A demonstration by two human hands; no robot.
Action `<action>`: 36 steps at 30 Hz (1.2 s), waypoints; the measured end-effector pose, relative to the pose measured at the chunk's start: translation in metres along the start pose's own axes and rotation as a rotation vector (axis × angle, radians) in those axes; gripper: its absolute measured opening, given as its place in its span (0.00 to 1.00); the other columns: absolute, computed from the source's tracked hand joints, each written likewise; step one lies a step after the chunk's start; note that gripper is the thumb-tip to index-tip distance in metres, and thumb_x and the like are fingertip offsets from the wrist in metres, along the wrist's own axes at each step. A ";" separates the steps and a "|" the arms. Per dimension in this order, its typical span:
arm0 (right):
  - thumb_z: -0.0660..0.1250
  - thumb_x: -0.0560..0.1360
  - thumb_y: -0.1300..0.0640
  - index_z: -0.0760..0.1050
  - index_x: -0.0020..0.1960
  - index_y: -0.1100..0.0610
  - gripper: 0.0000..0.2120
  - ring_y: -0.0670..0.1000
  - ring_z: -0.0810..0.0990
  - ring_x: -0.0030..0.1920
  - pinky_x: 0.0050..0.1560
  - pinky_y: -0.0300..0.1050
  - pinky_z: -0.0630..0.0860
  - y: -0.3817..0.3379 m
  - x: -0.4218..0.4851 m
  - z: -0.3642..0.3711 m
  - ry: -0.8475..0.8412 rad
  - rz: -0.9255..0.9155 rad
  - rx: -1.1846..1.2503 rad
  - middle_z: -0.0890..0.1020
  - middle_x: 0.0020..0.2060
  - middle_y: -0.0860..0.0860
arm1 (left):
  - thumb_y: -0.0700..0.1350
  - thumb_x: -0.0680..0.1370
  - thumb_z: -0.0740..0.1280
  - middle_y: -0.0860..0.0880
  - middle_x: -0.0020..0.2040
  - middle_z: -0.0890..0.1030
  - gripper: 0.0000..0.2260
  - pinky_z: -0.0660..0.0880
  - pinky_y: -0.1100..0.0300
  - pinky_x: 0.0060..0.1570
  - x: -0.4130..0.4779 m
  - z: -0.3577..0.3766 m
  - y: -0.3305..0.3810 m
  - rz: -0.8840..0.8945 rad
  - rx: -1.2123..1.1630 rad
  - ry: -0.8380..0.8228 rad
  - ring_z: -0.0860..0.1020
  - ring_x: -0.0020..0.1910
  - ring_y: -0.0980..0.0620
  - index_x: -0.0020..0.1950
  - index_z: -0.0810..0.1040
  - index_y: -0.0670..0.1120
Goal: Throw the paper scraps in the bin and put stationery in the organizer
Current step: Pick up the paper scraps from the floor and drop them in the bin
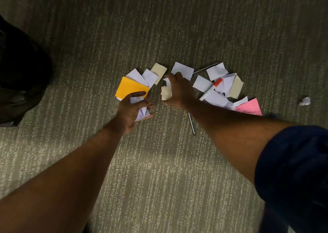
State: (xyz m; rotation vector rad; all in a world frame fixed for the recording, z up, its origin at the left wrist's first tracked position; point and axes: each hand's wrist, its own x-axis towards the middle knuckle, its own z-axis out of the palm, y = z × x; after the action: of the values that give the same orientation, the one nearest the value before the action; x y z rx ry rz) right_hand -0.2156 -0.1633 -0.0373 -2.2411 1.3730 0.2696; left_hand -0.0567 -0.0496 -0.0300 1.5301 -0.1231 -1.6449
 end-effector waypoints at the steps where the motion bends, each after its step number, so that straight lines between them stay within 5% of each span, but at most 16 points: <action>1: 0.80 0.60 0.48 0.67 0.66 0.53 0.39 0.59 0.75 0.60 0.57 0.54 0.74 0.000 0.000 0.002 0.003 0.007 0.017 0.74 0.60 0.56 | 0.34 0.76 0.67 0.49 0.36 0.84 0.12 0.81 0.55 0.33 0.000 -0.001 -0.001 0.006 0.003 -0.005 0.84 0.35 0.52 0.53 0.76 0.50; 11: 0.75 0.66 0.51 0.75 0.53 0.59 0.21 0.59 0.80 0.51 0.49 0.49 0.75 0.000 -0.012 0.005 0.103 -0.090 0.126 0.82 0.49 0.58 | 0.35 0.76 0.68 0.49 0.38 0.84 0.11 0.80 0.52 0.38 -0.001 0.002 -0.004 0.021 -0.001 -0.006 0.83 0.37 0.50 0.52 0.78 0.51; 15: 0.72 0.63 0.52 0.74 0.44 0.56 0.14 0.54 0.80 0.41 0.41 0.51 0.76 -0.031 -0.023 -0.006 0.097 0.127 0.671 0.81 0.39 0.53 | 0.37 0.75 0.69 0.41 0.53 0.82 0.15 0.80 0.51 0.41 -0.010 0.007 0.009 -0.003 -0.155 0.022 0.83 0.46 0.44 0.61 0.74 0.47; 19: 0.70 0.66 0.58 0.70 0.39 0.52 0.08 0.37 0.73 0.31 0.35 0.38 0.72 -0.068 -0.042 -0.014 0.132 0.261 1.062 0.76 0.33 0.47 | 0.45 0.66 0.73 0.40 0.61 0.78 0.27 0.76 0.45 0.57 -0.024 0.012 0.026 -0.006 -0.226 0.010 0.79 0.56 0.42 0.65 0.74 0.44; 21: 0.66 0.66 0.54 0.72 0.42 0.53 0.07 0.43 0.78 0.38 0.41 0.47 0.76 -0.088 -0.051 -0.014 0.158 0.269 1.126 0.80 0.38 0.50 | 0.46 0.73 0.69 0.38 0.62 0.78 0.22 0.78 0.48 0.54 -0.032 0.013 0.035 -0.015 -0.271 -0.068 0.79 0.54 0.42 0.66 0.75 0.41; 24: 0.62 0.64 0.49 0.73 0.52 0.55 0.19 0.57 0.80 0.51 0.52 0.62 0.77 -0.119 -0.052 -0.015 0.207 0.284 1.209 0.81 0.49 0.56 | 0.48 0.79 0.63 0.40 0.59 0.80 0.16 0.79 0.56 0.48 -0.044 0.007 0.048 -0.011 -0.288 -0.089 0.81 0.51 0.45 0.63 0.78 0.42; 26: 0.62 0.65 0.51 0.71 0.58 0.55 0.22 0.56 0.78 0.56 0.56 0.62 0.76 -0.138 -0.054 -0.024 0.252 0.265 1.206 0.79 0.55 0.55 | 0.50 0.79 0.62 0.39 0.64 0.78 0.20 0.77 0.57 0.49 -0.054 0.005 0.059 0.033 -0.276 -0.108 0.80 0.54 0.45 0.66 0.76 0.40; 31: 0.61 0.71 0.59 0.63 0.71 0.53 0.28 0.49 0.70 0.69 0.68 0.53 0.70 -0.182 -0.055 -0.048 0.208 0.103 1.197 0.70 0.69 0.51 | 0.49 0.79 0.60 0.47 0.45 0.85 0.15 0.79 0.60 0.44 -0.083 -0.020 0.093 0.191 -0.338 -0.078 0.83 0.44 0.51 0.44 0.85 0.48; 33: 0.62 0.71 0.60 0.66 0.70 0.54 0.27 0.48 0.71 0.68 0.68 0.53 0.70 -0.201 -0.051 -0.057 0.213 0.028 1.183 0.72 0.68 0.51 | 0.49 0.79 0.61 0.42 0.54 0.81 0.13 0.77 0.57 0.51 -0.090 -0.035 0.109 0.253 -0.368 -0.047 0.81 0.50 0.47 0.52 0.82 0.44; 36: 0.62 0.68 0.53 0.69 0.67 0.56 0.27 0.51 0.73 0.66 0.66 0.56 0.71 -0.238 -0.043 -0.070 0.254 -0.070 1.149 0.74 0.65 0.54 | 0.50 0.75 0.68 0.36 0.61 0.74 0.24 0.74 0.52 0.55 -0.102 -0.054 0.133 0.340 -0.391 0.013 0.74 0.58 0.40 0.65 0.72 0.36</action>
State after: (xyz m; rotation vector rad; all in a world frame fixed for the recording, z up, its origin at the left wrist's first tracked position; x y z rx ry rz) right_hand -0.0328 -0.0769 0.1131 -1.3431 1.1030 -0.6904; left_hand 0.0441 -0.0434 0.1143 1.1504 -0.0464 -1.2977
